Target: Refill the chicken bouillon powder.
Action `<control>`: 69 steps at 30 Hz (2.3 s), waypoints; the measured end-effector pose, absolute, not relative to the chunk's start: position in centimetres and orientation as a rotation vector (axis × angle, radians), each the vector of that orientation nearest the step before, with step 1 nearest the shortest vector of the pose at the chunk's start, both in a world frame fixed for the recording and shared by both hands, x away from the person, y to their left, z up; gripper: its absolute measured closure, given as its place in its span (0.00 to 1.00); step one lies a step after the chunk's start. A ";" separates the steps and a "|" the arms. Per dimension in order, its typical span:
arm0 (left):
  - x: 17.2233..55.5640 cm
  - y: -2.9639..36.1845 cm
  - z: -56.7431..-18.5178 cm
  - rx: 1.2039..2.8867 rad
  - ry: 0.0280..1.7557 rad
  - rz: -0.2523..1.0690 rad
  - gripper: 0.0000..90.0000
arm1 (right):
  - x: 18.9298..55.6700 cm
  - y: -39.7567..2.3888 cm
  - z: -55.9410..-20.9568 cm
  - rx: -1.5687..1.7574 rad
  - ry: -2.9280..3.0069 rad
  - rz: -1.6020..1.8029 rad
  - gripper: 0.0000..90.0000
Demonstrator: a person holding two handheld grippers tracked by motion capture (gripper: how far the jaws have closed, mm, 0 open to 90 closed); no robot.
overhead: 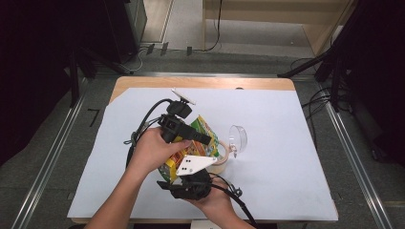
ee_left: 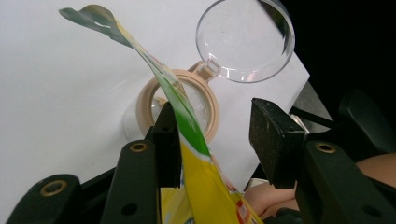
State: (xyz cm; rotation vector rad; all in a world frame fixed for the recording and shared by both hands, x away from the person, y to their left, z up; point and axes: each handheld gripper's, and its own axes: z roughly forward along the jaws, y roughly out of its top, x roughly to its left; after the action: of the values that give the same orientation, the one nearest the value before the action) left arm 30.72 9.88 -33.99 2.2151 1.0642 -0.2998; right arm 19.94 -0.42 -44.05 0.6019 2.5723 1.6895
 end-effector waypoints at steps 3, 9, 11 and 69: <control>30.7 10.0 -34.0 2.227 1.036 -0.277 0.66 | 20.2 -0.4 -43.9 0.643 2.570 1.716 0.73; 31.0 9.9 -34.1 2.227 1.020 -0.268 0.67 | 20.6 -0.4 -43.8 0.661 2.567 1.713 0.73; 31.1 10.0 -34.1 2.218 1.028 -0.280 0.68 | 20.7 -0.4 -43.8 0.655 2.570 1.704 0.73; 31.4 9.9 -32.8 2.200 1.037 -0.287 0.79 | 21.3 -0.3 -42.9 0.599 2.562 1.655 0.77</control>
State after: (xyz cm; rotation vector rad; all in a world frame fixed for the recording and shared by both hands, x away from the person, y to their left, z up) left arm 31.39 9.92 -32.81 2.1998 1.0375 -0.2874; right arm 21.28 -0.33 -42.89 0.5987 2.5620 1.6551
